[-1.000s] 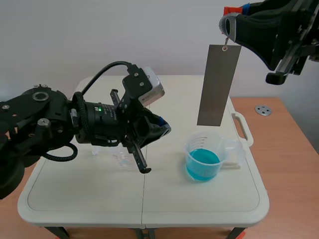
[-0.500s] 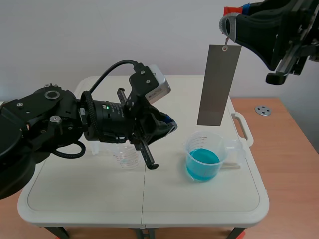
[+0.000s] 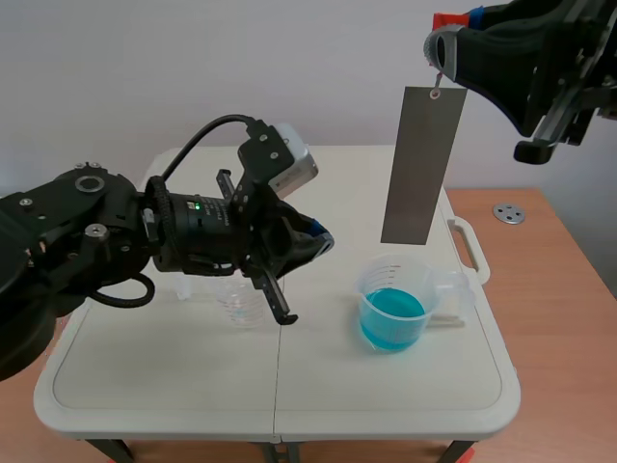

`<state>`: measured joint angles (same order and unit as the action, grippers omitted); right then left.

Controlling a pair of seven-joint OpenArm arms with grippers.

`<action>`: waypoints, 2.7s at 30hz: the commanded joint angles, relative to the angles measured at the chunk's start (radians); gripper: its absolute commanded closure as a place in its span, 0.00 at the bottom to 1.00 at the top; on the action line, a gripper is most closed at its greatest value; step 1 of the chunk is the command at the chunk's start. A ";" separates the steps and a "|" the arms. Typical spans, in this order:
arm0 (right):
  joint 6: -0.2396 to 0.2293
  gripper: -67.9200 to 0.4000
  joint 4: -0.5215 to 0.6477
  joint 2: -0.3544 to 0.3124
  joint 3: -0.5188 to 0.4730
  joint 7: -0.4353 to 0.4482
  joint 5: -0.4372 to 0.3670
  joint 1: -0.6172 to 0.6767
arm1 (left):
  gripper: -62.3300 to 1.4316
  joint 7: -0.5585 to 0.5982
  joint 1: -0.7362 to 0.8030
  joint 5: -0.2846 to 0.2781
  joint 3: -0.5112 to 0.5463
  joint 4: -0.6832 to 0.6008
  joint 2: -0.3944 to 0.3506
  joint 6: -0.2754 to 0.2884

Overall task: Hold the metal plate by the orange handle, dip it into the blue solution, take it out and point at it, then put the plate back in the beaker on the left.
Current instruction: 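Point at the plate with the left hand, then lower the plate into the blue solution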

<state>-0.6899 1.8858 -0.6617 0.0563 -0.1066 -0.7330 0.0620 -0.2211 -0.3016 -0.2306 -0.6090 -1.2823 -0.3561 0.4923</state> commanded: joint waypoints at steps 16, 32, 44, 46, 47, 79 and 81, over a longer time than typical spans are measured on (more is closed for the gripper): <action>0.001 0.98 -0.055 -0.008 -0.009 0.024 0.005 -0.006 | 0.93 0.232 0.510 -0.258 0.381 -0.231 -0.644 -0.271; 0.001 0.98 -0.144 -0.007 0.051 0.091 0.054 -0.006 | 0.93 0.229 1.120 -0.256 0.583 -0.177 -0.678 -0.509; 0.000 0.98 -0.231 0.053 0.095 0.145 0.168 -0.006 | 0.93 0.228 1.267 -0.255 0.566 -0.099 -0.562 -0.484; 0.000 0.98 -0.246 0.062 0.096 0.157 0.182 -0.006 | 0.93 0.225 1.275 -0.256 0.550 -0.092 -0.547 -0.460; 0.000 0.98 -0.253 0.067 0.097 0.162 0.186 -0.006 | 0.93 0.224 1.276 -0.256 0.540 -0.089 -0.539 -0.447; 0.000 0.98 -0.509 0.172 0.167 0.340 0.459 -0.007 | 0.93 0.221 1.276 -0.225 0.369 -0.078 -0.470 -0.433; 0.000 0.98 -0.509 0.172 0.167 0.341 0.461 -0.007 | 0.93 0.221 1.276 -0.225 0.369 -0.078 -0.470 -0.433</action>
<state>-0.6884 1.3716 -0.4770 0.2199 0.2398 -0.2832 0.0586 -0.0093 0.9714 -0.4538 -0.2428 -1.3499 -0.8257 0.0551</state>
